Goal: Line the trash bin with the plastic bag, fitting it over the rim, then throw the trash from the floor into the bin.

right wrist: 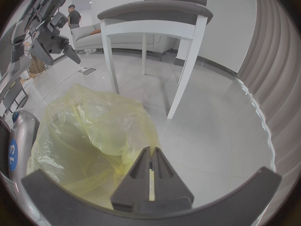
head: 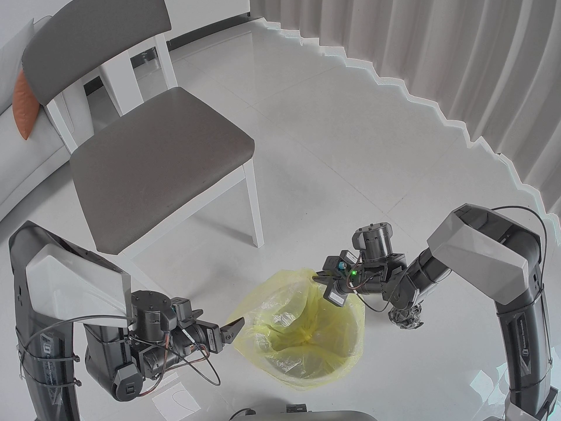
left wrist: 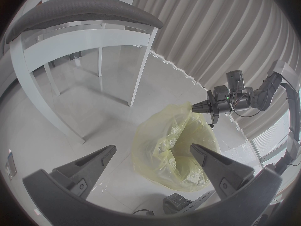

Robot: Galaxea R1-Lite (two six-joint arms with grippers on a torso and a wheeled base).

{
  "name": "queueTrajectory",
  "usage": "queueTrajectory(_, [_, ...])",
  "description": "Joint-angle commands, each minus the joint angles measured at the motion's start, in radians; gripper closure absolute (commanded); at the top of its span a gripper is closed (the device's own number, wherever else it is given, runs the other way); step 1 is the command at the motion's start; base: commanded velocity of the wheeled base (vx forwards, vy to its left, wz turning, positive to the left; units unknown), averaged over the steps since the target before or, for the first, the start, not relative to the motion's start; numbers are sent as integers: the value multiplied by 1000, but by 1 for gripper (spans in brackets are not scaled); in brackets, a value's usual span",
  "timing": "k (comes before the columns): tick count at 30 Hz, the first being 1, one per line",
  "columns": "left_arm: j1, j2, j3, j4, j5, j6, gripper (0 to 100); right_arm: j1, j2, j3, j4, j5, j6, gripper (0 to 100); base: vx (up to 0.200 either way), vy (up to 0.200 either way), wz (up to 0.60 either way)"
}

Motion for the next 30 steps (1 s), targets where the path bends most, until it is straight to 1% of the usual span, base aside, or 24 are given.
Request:
queueTrajectory(1, [0,16,-4,-18,0,-1,0,3,35,1,2,0,0,100,0,0,0])
queueTrajectory(8, [0,19,-9,-18,0,-1,0,6,-18,16,-5,0,-8,100,0,0,0])
queueTrajectory(9, [-2,22,-10,-18,0,-1,0,10,-31,21,-5,-2,-8,0,0,0,0])
queueTrajectory(13, [-2,26,-17,-18,0,-1,0,4,-76,30,-8,-15,-8,0,0,0,0])
queueTrajectory(20, [-2,33,-23,-18,0,-5,0,-17,-145,76,-8,-14,-5,0,0,0,0])
queueTrajectory(23, [-5,42,-38,-18,0,1,0,-80,-186,123,-22,-11,17,0,0,0,0])
queueTrajectory(25, [-6,54,-60,-18,0,12,0,-132,-222,177,-31,-2,61,0,0,0,0])
queueTrajectory(26, [-6,54,-60,-18,0,12,0,-132,-222,177,-31,-2,61,0,0,0,0])
queueTrajectory(27, [-5,65,-76,-18,0,36,0,-171,-261,246,-44,21,147,0,0,0,0])
queueTrajectory(28, [-5,68,-80,-18,0,42,0,-177,-269,258,-47,29,161,0,0,0,0])
queueTrajectory(30, [0,111,-110,-18,3,96,0,-220,-326,378,-113,89,314,0,0,0,0])
